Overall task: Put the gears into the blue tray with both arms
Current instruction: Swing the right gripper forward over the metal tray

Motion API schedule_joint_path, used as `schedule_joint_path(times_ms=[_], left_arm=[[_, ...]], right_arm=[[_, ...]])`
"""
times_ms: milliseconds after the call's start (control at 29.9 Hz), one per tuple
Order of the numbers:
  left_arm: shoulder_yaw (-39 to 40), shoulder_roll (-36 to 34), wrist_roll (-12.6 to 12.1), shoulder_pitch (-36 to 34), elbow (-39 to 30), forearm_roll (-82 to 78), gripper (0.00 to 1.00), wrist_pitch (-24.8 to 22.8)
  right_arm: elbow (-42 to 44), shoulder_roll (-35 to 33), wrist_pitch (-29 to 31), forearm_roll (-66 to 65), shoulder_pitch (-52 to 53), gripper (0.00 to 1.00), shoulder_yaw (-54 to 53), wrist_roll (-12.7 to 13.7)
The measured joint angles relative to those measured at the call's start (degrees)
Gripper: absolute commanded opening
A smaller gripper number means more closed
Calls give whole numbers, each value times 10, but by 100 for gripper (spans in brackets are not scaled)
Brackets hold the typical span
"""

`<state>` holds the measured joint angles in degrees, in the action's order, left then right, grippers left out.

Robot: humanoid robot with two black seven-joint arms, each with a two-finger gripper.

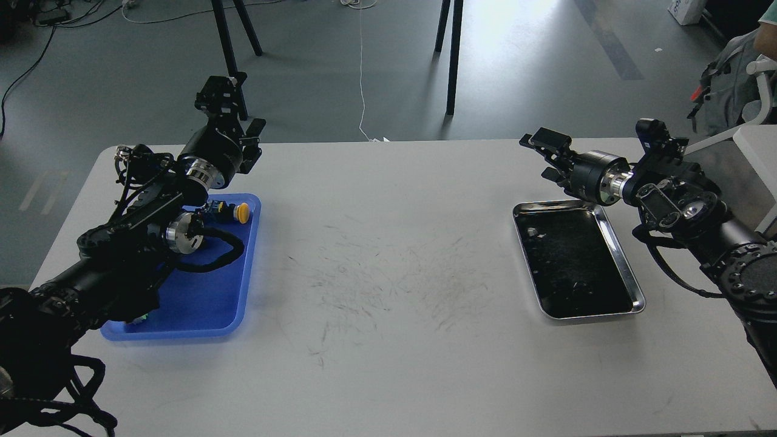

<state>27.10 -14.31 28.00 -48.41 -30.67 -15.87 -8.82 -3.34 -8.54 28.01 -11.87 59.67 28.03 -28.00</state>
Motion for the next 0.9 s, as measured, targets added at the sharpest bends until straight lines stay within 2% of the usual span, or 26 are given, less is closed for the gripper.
schedule_joint_path(times_ms=[535, 903], left_arm=[[-4, 9, 0, 2, 21, -2, 98, 1], [-5, 21, 0, 2, 24, -1, 98, 2]], right_arm=[[-41, -2, 0, -21, 53, 98, 144, 0], [-88, 12, 0, -111, 72, 98, 160, 0]])
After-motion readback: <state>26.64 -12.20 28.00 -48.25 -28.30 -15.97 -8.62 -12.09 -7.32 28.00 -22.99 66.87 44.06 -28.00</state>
